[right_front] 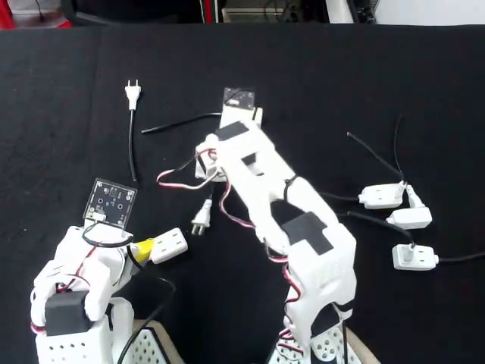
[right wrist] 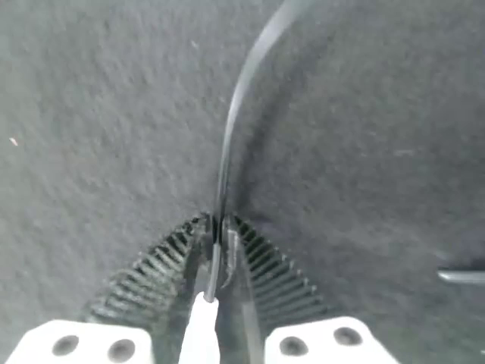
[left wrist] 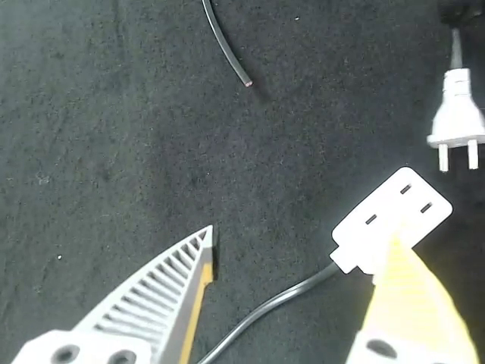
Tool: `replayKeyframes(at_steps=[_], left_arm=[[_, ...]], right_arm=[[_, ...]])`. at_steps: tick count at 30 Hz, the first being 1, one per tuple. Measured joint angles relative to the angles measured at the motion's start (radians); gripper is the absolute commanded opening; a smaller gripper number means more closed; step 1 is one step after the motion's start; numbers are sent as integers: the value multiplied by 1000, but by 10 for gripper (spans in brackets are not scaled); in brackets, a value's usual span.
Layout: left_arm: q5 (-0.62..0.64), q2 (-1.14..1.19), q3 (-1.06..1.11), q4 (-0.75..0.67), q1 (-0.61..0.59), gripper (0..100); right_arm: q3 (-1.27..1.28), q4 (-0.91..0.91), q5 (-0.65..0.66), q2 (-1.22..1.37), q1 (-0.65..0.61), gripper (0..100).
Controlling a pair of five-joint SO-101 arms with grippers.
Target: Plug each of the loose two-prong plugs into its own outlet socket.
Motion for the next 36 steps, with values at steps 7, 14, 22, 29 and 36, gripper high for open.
replayKeyframes(at_steps=[7,14,22,29,36], left_arm=[[0,0,0,0,0,333],[0,0,0,0,0,333],[-8,0,14,0,23,333],[-21,0,63,-25,38,333],[-21,0,103,-38,38,333]], right_arm=[[-170,190,325,0,106,16],[-199,189,701,48,123,244],[-304,430,744,78,52,360],[-361,594,806,78,87,324],[-155,468,827,78,91,115]])
